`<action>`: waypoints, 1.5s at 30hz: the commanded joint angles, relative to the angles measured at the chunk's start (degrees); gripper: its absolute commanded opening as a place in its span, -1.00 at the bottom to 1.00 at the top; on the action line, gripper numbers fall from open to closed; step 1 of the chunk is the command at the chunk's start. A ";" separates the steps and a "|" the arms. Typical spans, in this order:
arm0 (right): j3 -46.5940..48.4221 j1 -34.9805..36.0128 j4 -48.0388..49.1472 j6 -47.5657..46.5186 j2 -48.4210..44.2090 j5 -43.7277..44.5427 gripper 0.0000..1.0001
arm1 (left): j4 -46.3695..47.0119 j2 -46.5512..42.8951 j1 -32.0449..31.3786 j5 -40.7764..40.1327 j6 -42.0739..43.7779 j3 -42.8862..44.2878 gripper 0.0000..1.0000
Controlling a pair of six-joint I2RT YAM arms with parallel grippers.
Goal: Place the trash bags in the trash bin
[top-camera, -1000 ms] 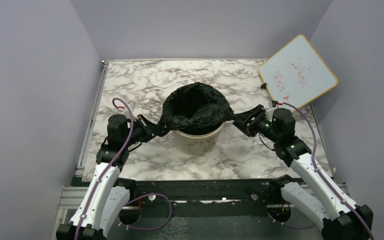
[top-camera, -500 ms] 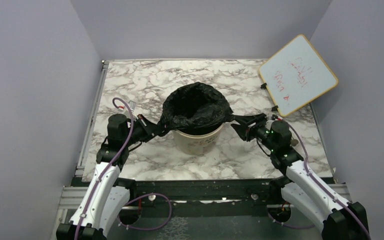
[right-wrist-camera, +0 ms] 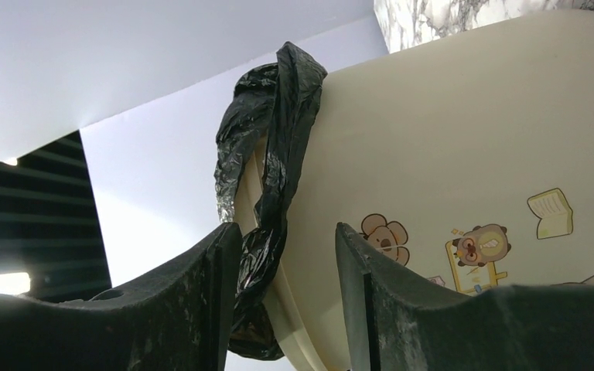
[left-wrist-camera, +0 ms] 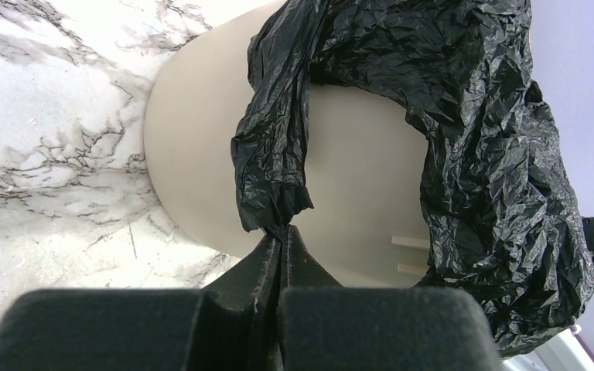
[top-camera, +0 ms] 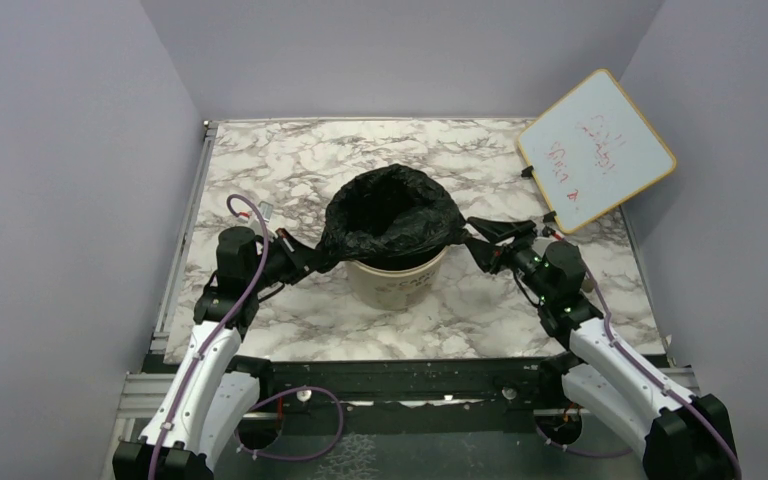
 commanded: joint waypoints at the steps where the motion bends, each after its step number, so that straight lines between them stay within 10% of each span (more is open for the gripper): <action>1: 2.20 -0.24 1.86 0.99 2.44 -0.38 0.07 | 1.85 -0.36 0.23 1.52 -0.22 1.73 -1.00; 9: 5.20 -0.24 22.69 0.61 17.71 -13.90 -0.23 | 3.95 -1.19 0.21 2.78 -3.36 1.94 -1.00; 19: 6.79 -0.23 7.18 -6.43 11.96 -9.37 -0.97 | 3.60 -0.79 0.19 2.79 -2.86 2.08 -1.00; 45: 13.26 -0.32 -18.70 -37.88 15.11 -13.99 -0.99 | -0.69 -1.45 0.21 4.53 3.30 -1.18 -1.00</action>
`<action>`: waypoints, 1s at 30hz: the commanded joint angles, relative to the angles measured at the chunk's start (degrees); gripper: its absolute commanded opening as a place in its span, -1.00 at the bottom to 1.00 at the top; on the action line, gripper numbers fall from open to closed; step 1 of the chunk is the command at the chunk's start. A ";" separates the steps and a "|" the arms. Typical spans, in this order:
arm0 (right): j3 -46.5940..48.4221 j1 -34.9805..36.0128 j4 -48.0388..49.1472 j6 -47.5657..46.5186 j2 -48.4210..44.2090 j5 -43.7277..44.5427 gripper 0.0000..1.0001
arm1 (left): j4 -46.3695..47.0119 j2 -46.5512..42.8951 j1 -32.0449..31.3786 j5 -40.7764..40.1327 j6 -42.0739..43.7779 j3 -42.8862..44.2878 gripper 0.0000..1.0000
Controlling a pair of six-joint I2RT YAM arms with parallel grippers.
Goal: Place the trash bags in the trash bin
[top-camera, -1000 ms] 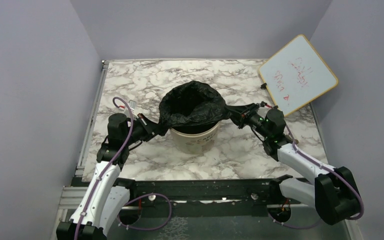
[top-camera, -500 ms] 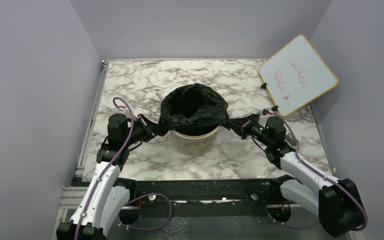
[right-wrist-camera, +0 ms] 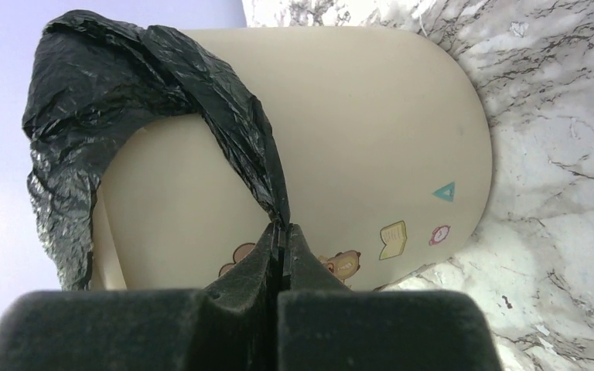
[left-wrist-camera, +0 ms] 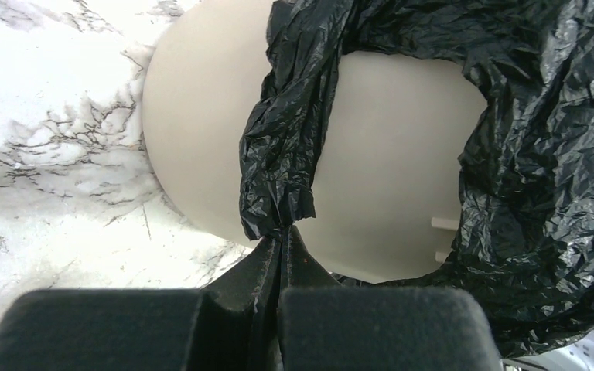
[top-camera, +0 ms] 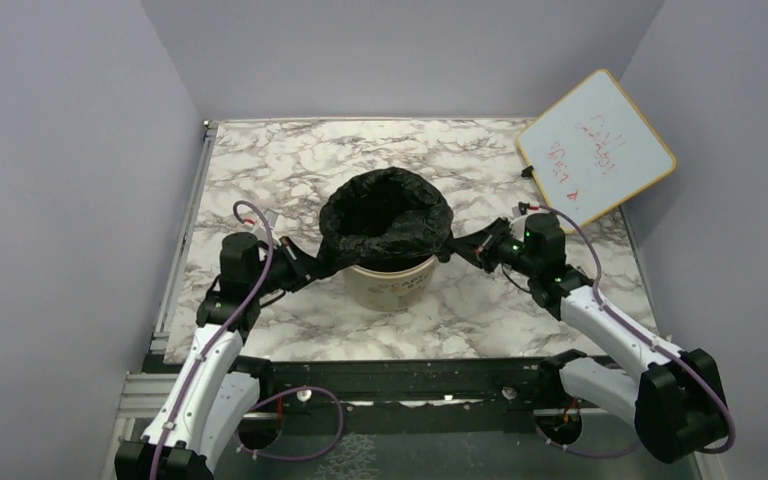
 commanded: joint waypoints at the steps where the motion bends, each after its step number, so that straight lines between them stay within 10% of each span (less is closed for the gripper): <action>1: 5.15 -0.13 -8.34 -8.16 3.34 -3.88 -0.99 | -0.18 -0.80 0.21 4.57 1.08 2.30 -1.00; 7: 8.92 -0.13 -14.12 -18.51 8.65 -9.23 -0.99 | 0.59 2.86 0.20 19.41 9.16 3.08 -1.00; 14: 12.69 -0.13 -20.71 -26.74 12.56 -5.43 -0.99 | -8.82 8.44 0.08 14.86 17.64 8.86 -1.00; 30: 17.58 -0.04 -16.49 -35.26 6.57 -12.07 -0.99 | 27.84 9.51 -1.01 12.26 -6.74 2.64 -1.00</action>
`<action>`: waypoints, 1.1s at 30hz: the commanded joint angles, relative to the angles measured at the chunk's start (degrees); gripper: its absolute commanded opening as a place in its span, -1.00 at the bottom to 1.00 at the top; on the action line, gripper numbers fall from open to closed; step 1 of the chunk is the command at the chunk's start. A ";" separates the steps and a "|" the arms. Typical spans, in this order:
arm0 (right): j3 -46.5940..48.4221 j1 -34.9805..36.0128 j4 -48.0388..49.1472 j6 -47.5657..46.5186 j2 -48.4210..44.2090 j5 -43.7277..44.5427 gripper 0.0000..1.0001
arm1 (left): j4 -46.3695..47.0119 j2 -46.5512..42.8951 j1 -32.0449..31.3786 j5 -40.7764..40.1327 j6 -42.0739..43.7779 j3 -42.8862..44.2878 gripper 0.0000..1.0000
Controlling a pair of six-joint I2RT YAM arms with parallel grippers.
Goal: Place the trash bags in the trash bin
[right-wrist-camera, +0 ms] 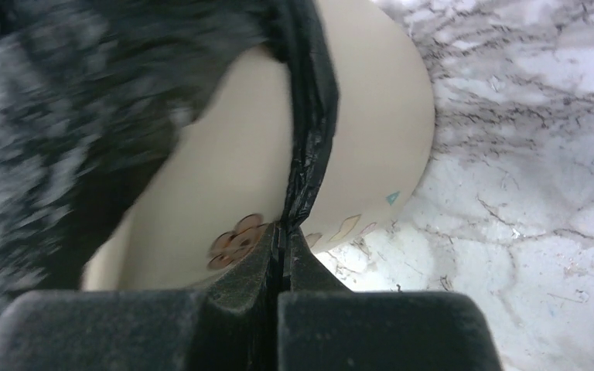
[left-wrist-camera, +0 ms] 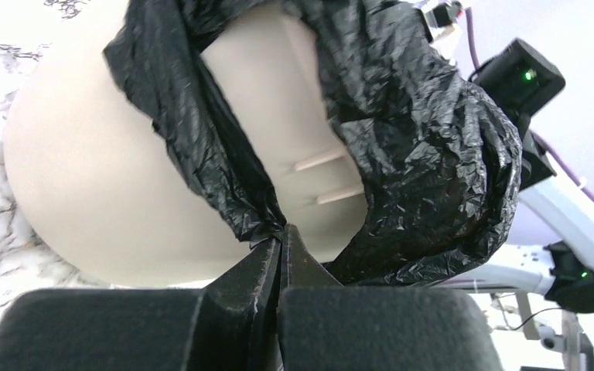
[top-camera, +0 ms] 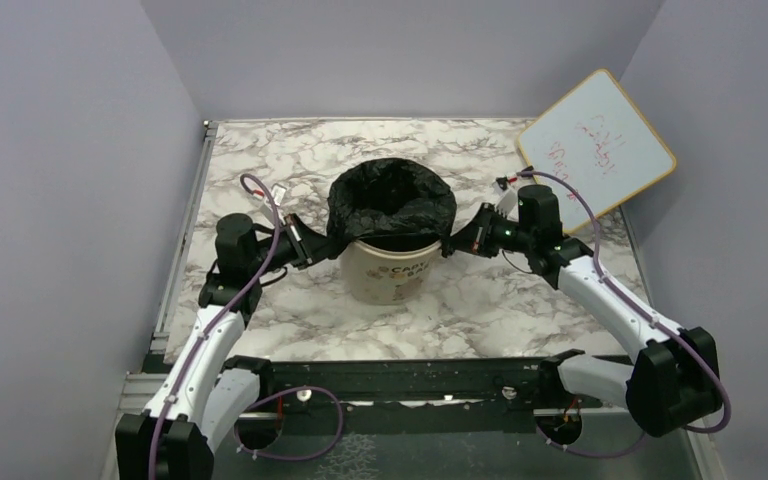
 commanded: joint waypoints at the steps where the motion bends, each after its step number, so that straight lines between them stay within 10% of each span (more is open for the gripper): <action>1: 1.52 0.14 2.53 -6.06 -3.67 -4.80 -0.99 | 15.47 4.47 -1.89 -1.98 -7.27 -2.76 -1.00; 33: 4.63 0.14 -9.69 -8.28 6.81 17.83 -0.99 | -1.74 8.84 -9.53 -29.56 5.57 -8.08 -1.00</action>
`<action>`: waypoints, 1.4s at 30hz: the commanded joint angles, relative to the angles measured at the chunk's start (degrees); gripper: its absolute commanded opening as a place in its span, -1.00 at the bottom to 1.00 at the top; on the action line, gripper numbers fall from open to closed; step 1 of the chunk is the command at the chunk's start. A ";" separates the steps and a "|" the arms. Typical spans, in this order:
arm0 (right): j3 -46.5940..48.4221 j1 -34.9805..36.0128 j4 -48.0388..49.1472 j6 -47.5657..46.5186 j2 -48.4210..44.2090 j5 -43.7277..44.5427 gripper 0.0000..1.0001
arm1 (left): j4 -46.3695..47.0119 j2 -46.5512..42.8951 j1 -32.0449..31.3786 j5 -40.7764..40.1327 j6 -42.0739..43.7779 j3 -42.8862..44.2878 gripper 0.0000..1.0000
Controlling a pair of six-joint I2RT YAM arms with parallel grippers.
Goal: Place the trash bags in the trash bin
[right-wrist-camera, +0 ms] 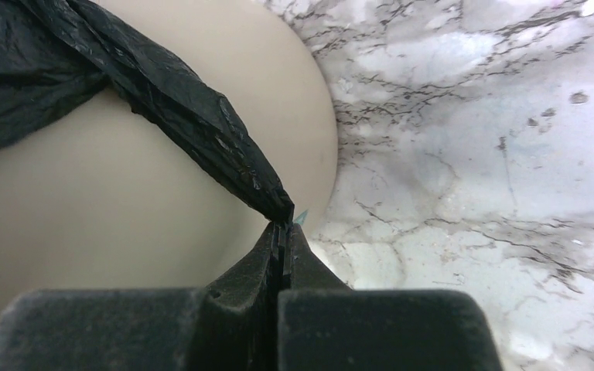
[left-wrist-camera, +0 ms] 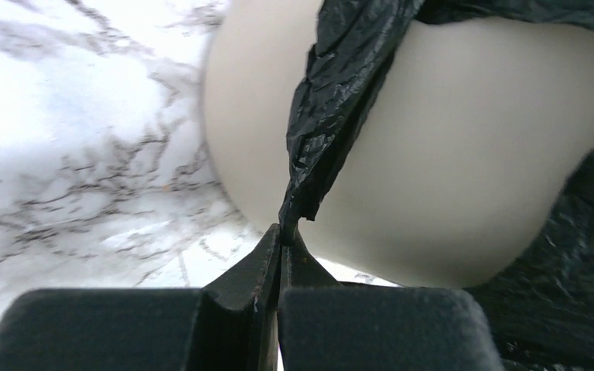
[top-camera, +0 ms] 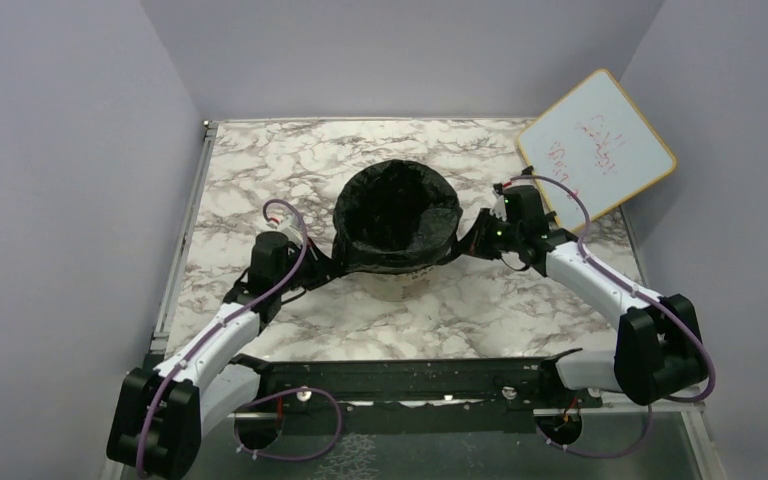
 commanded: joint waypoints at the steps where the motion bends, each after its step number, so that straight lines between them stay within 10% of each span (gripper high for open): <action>1: 4.40 0.35 -7.26 -1.93 -0.33 9.04 -0.99 | -10.36 0.36 -0.21 -8.41 5.55 3.94 -1.00; 11: 11.29 0.27 -20.87 -6.98 -8.02 21.88 -0.29 | -18.49 -1.36 -0.21 -11.73 12.45 12.63 -0.87; 15: 12.84 0.19 -21.12 -8.14 -11.17 22.21 0.05 | -21.27 -2.22 -0.21 -11.34 12.80 14.35 -0.31; 23: 12.03 -0.35 -12.24 -2.19 -5.97 8.56 0.12 | -25.22 -8.94 1.20 -19.68 10.94 13.47 0.23; 37: 20.11 -3.25 -6.59 -8.01 15.09 -6.95 0.05 | -6.78 12.40 8.25 6.47 18.85 19.33 0.43; 42: 20.49 -3.29 -7.99 -9.38 16.79 -5.89 -0.05 | -1.24 18.97 8.31 8.96 17.59 19.04 -0.15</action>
